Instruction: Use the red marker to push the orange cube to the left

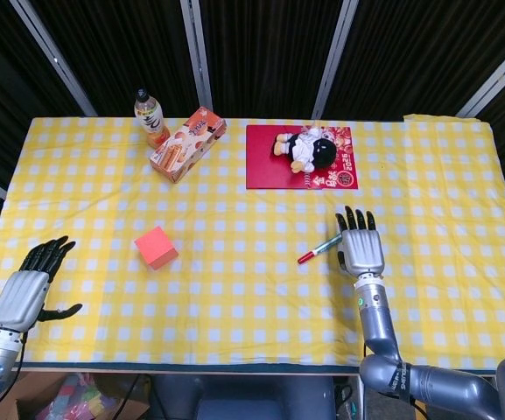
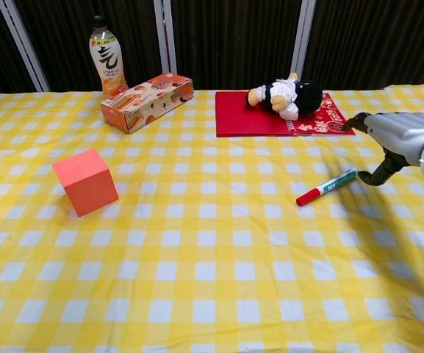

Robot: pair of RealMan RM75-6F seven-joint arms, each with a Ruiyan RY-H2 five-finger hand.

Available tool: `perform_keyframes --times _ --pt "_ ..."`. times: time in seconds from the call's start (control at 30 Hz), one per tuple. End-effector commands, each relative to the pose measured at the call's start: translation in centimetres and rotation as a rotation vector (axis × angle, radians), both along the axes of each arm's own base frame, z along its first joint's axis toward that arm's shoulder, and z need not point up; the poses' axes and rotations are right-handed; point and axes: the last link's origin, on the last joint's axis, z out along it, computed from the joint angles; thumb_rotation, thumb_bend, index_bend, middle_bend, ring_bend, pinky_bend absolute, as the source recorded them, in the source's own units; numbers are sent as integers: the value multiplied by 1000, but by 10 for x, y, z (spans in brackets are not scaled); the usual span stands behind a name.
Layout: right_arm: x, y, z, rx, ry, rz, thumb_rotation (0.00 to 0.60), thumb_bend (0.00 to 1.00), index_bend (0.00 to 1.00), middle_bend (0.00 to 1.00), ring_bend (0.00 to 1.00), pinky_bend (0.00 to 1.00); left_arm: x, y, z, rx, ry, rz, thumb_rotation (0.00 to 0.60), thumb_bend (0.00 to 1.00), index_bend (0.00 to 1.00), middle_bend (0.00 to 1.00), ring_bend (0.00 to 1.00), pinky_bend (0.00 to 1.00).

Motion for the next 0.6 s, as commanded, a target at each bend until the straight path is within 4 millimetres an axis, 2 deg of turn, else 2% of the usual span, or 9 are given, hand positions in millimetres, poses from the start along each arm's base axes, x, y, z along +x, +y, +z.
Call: perform_keyframes --times 0.03,0.23,0.43,0.6 --pt "-2 5 8 -8 0 7 600 437 44 0 0 0 0 0 0 0 1 -1 600 0 0 0 0 0" --pt "-9 29 39 -41 -55 34 600 418 13 0 0 0 0 0 1 4 2 -7 600 0 0 0 0 0" --pt "-38 75 88 -88 -46 79 600 397 0 0 0 0 0 -1 2 21 17 -23 600 0 0 0 0 0" --pt "-63 122 127 -157 -52 122 600 393 0 0 0 0 0 -1 2 45 41 -44 600 0 0 0 0 0"
